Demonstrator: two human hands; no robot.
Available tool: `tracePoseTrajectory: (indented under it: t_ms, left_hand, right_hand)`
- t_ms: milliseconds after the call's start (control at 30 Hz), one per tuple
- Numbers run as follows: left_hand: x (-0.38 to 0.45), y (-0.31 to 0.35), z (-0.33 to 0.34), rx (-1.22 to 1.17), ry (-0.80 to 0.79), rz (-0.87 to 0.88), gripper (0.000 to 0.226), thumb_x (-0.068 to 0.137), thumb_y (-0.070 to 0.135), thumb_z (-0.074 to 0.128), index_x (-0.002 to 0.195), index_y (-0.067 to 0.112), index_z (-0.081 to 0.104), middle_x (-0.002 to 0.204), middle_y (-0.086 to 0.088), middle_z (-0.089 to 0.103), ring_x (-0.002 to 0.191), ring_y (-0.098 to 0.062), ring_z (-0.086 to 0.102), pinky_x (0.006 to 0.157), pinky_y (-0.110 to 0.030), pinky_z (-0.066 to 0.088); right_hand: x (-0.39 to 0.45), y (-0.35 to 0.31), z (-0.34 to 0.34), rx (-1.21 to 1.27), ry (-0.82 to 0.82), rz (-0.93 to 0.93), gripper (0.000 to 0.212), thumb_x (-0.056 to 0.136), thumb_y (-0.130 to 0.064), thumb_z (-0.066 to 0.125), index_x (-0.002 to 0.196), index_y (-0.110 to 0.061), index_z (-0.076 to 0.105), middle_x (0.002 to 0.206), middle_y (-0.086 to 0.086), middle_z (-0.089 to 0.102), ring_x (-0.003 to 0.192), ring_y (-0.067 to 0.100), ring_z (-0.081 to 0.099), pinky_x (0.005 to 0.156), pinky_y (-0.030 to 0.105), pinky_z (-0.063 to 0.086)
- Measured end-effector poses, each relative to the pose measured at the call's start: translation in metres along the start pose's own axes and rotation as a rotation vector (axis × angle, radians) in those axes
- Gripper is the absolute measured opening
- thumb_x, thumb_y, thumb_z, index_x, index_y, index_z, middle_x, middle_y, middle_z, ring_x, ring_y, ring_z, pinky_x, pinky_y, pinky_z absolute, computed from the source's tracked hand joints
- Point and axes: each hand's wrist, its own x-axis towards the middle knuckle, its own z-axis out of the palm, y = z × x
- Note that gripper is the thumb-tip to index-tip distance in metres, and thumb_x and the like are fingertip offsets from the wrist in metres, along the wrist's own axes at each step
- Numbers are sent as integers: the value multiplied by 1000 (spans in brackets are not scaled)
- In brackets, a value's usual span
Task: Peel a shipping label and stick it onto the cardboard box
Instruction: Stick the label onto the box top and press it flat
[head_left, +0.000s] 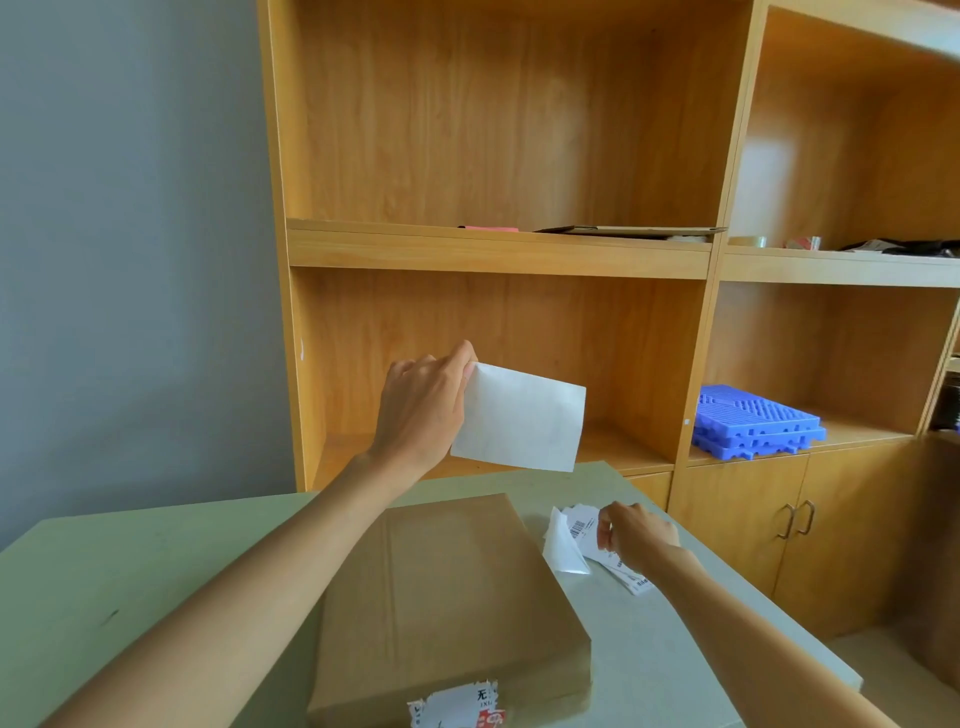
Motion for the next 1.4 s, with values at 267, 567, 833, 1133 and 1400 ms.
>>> tracePoseTrajectory:
  t_ms: [267,567,833,1133,1400]
  left_hand:
    - [-8,-13,6,-156,-52,-167,26,105,21,33,85,16,49,59,7,47,48,-12,45,49,-25,29]
    - [-5,-24,5,-421,-202,-476,24,101,25,32,84,19,48,87,8,53,66,-15,47,64,-32,35]
    - [-17,-24,8,-363,-225,-484,26,102,27,31,82,20,46,84,6,54,68,-19,49,67,-33,34]
    - [-32,-33,4,-502,-158,-481,33,100,49,34,97,18,46,91,13,51,77,-9,52,60,-29,38]
    - [-31,-40,11,-511,-208,-435,24,94,47,54,92,24,52,80,3,70,53,-9,48,50,-27,31]
  right_hand:
    - [5,-15,-8,378,407,-167,21,95,-10,55,95,-19,36,89,2,60,63,20,54,53,35,50]
    - [-17,-77,-51,389,808,-586,65,92,-60,39,144,-23,34,143,1,41,130,16,40,101,28,33]
    - [-23,-134,-59,319,896,-643,42,91,-27,61,130,-27,43,122,-7,60,100,18,59,79,30,49]
    - [-23,-145,-72,750,698,-506,17,102,-22,39,114,-31,45,80,-8,68,69,23,62,58,36,50]
    - [-22,-149,-79,1011,466,-547,15,100,-15,46,102,-29,46,77,10,70,67,33,66,53,46,53]
